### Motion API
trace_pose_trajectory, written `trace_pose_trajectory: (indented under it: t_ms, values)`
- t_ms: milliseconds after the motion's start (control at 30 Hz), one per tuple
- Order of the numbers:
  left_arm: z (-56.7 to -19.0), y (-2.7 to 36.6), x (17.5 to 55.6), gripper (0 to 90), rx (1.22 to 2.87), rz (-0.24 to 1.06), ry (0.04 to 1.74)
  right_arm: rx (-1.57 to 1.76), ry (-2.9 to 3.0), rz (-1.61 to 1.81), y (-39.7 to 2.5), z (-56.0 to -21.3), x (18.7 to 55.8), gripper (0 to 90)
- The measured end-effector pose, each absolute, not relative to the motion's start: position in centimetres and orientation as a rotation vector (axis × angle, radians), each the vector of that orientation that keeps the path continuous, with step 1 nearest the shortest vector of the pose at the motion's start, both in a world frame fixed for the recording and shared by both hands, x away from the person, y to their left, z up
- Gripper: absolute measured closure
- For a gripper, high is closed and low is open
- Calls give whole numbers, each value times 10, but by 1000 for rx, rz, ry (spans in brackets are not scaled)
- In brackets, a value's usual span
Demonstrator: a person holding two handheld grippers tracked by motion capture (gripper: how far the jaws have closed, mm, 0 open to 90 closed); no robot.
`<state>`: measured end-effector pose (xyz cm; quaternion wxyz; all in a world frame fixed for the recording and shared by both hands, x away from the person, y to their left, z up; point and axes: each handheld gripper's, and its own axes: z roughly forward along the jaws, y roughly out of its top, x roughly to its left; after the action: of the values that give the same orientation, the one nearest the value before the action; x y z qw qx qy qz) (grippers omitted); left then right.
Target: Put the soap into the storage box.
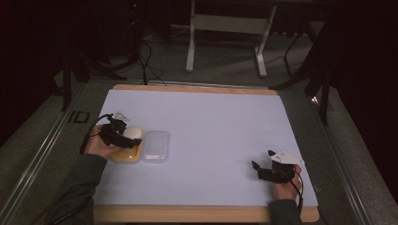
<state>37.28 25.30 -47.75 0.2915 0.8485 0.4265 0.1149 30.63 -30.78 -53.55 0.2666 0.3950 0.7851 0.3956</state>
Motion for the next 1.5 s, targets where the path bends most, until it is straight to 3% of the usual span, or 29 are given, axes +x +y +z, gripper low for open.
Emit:
trace_pose_trajectory:
  t_ms: [1500]
  values:
    - [-498,268,367,247,2276,255,1199,1058,2128,1057,-307,-536,307,183]
